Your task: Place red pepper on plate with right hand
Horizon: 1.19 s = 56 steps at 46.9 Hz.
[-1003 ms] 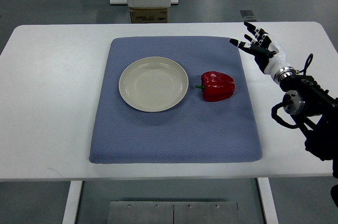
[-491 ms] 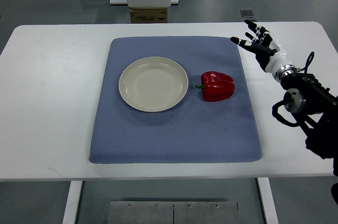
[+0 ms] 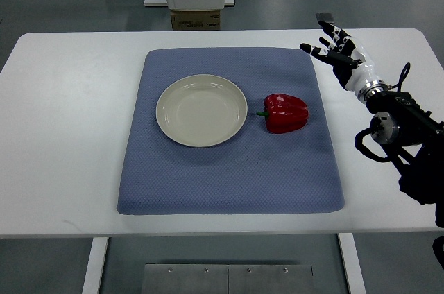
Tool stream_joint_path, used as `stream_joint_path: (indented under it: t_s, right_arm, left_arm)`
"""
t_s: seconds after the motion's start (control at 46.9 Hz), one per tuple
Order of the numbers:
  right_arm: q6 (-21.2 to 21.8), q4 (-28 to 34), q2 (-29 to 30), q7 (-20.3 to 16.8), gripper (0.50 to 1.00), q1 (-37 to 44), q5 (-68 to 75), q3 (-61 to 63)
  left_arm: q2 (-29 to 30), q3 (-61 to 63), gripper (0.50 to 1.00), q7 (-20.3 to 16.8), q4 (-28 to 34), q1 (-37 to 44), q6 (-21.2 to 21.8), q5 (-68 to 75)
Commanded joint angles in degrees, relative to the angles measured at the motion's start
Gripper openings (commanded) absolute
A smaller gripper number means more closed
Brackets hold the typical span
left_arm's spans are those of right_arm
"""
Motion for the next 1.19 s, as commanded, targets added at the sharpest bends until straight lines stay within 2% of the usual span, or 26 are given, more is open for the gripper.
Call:
stream_joint_path:
  t_s: [0.0,1.003,1.067,1.173]
  right_arm:
    - [0.1,0.0,0.0,0.0,1.0,0.1,0.0,0.0]
    - [0.1,0.4,0.0,0.5,1.0,0.9,0.0,-0.3]
    - [0.5,0.5,-0.4,0.4,1.0,0.9,-0.1,-0.5]
    - [4.2,0.5,-0.9,0.4,1.0,1.7,-0.2,-2.9]
  left_arm:
    - [0.0,0.0,1.0,0.0,0.0,0.0,0.0,0.0]
    - [0.0,0.0,1.0,0.0,0.0,0.0,0.0,0.0]
    - [0.0,0.0,1.0,0.0,0.0,0.0,0.0,0.0]
    - [0.0,0.0,1.0,0.0,0.0,0.0,0.0,0.0]
